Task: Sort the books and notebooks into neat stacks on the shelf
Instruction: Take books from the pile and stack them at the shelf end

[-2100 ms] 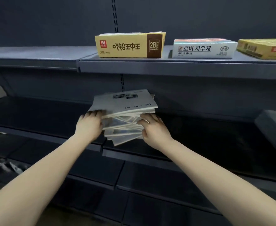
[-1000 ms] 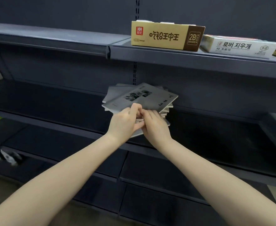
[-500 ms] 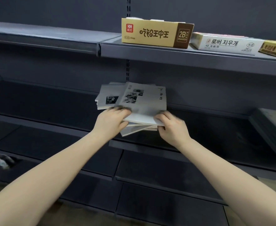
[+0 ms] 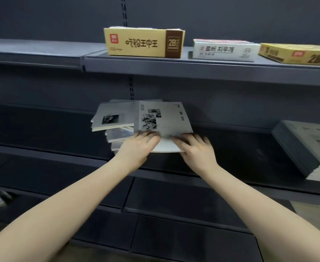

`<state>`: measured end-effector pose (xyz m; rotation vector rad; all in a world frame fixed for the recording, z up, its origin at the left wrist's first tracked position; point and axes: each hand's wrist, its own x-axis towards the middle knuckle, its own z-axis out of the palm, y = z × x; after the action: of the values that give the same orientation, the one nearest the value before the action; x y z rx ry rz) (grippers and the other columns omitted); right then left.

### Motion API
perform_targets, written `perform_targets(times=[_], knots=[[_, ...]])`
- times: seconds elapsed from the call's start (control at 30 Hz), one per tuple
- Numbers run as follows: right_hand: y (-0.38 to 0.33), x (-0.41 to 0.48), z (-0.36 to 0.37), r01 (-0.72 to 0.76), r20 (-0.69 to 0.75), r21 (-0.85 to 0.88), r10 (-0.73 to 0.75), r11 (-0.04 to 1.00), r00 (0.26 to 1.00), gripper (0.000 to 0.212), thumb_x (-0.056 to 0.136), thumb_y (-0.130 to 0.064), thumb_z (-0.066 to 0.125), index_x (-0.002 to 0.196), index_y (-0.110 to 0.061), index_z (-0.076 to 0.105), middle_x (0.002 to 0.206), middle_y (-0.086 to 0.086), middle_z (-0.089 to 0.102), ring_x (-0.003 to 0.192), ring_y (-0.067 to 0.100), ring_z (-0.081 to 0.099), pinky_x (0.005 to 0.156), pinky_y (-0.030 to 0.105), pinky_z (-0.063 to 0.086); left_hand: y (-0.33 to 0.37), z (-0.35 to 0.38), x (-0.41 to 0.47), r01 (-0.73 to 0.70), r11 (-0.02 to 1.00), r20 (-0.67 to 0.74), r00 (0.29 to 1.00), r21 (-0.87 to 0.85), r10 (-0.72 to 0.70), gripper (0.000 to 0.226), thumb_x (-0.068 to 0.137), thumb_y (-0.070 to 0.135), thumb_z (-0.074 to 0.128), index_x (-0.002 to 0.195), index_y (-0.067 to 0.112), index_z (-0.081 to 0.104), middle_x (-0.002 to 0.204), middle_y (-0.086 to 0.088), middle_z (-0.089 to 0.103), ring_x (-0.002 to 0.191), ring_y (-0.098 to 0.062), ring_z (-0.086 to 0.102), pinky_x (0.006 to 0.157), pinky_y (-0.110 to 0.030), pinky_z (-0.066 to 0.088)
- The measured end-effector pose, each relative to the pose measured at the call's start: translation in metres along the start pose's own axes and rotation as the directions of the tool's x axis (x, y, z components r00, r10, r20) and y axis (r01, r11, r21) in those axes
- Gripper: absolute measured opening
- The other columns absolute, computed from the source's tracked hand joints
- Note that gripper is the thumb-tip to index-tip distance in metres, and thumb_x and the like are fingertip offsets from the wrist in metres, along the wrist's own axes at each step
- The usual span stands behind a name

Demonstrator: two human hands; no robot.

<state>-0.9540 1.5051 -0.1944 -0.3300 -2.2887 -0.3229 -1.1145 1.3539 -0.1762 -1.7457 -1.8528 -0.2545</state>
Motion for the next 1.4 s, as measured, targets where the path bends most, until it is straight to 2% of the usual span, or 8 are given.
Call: perform_targets(times=[0.2,0.4,0.67,0.83,0.93,1.07,1.17,1.4], knots=[[0.053,-0.032,-0.026,-0.005,0.106,0.055,-0.001,0.998,0.994,0.044,0.064,-0.001,0.077,0.106,-0.012,0.071,0.099,0.008,0.07,0.081,0.03,0.068,0.058,0.034,0.055,0.053,0.007,0.039,-0.062,0.998,0.016,0.998,0.002,0.062,0.059,0.066,-0.004,0.024,0.113,0.004,0.059,0.113,-0.015,0.066,0.102,-0.032,0.065,0.084,-0.048,0.051],[0.13,-0.088,-0.079,-0.094,0.128,0.002,0.093,0.996,0.987,0.037,0.072,-0.001,0.06,0.107,-0.01,0.07,0.103,0.008,0.069,0.081,0.025,0.07,0.054,0.029,0.056,0.14,0.023,0.102,-0.119,0.981,-0.035,0.993,-0.151,0.115,0.069,0.046,-0.019,0.069,0.11,0.008,0.066,0.11,-0.011,0.068,0.099,-0.03,0.067,0.069,-0.041,0.058],[0.232,-0.169,-0.16,-0.203,0.132,-0.249,0.241,0.947,0.962,0.044,0.074,0.001,0.04,0.111,-0.005,0.065,0.099,0.015,0.068,0.078,0.03,0.067,0.048,0.029,0.054,0.265,0.033,0.194,-0.28,0.923,-0.024,0.959,-0.265,0.284,0.072,0.048,-0.014,0.078,0.116,0.008,0.066,0.117,-0.013,0.066,0.101,-0.031,0.067,0.062,-0.04,0.057],[0.268,-0.214,-0.2,-0.288,0.237,-0.349,0.382,0.892,0.893,0.041,0.064,0.006,0.051,0.098,-0.004,0.071,0.088,0.015,0.069,0.07,0.027,0.068,0.038,0.027,0.048,0.332,0.046,0.229,-0.285,0.85,0.112,0.923,-0.442,0.368,0.071,0.083,-0.014,0.045,0.145,0.019,0.034,0.152,-0.009,0.032,0.139,-0.028,0.032,0.104,-0.04,0.039],[0.282,-0.253,-0.206,-0.378,0.394,-0.364,0.509,0.851,0.765,0.059,0.049,0.016,0.07,0.103,-0.006,0.068,0.088,0.016,0.066,0.069,0.031,0.067,0.037,0.028,0.045,0.369,0.057,0.236,-0.306,0.851,0.325,0.826,-0.428,0.461,0.072,0.089,-0.007,0.035,0.151,0.025,0.015,0.156,-0.009,0.019,0.143,-0.024,0.021,0.11,-0.037,0.032],[0.288,-0.284,-0.204,-0.524,0.407,-0.343,0.626,0.779,0.665,0.061,0.077,0.015,0.054,0.131,-0.012,0.052,0.132,0.015,0.053,0.116,0.03,0.056,0.074,0.038,0.054,0.4,0.065,0.245,-0.387,0.862,0.405,0.767,-0.327,0.498,0.064,0.087,0.001,0.037,0.146,0.018,0.023,0.147,-0.016,0.033,0.135,-0.029,0.035,0.101,-0.041,0.041],[0.294,-0.286,-0.209,-0.558,0.477,-0.351,0.657,0.752,0.585,0.063,0.089,0.011,0.035,0.146,-0.015,0.03,0.153,0.008,0.028,0.139,0.023,0.03,0.103,0.034,0.038,0.406,0.067,0.257,-0.414,0.855,0.374,0.773,-0.313,0.512,0.048,0.084,0.011,0.042,0.131,0.016,0.04,0.131,-0.01,0.049,0.12,-0.027,0.05,0.089,-0.04,0.048],[0.317,-0.293,-0.214,-0.547,0.509,-0.376,0.66,0.748,0.553,0.06,0.095,0.006,0.031,0.149,-0.016,0.019,0.157,0.006,0.017,0.144,0.019,0.017,0.111,0.031,0.027,0.425,0.074,0.272,-0.368,0.866,0.33,0.815,-0.338,0.475,0.032,0.085,0.012,0.043,0.117,0.014,0.047,0.125,-0.003,0.052,0.109,-0.025,0.054,0.073,-0.034,0.045]])
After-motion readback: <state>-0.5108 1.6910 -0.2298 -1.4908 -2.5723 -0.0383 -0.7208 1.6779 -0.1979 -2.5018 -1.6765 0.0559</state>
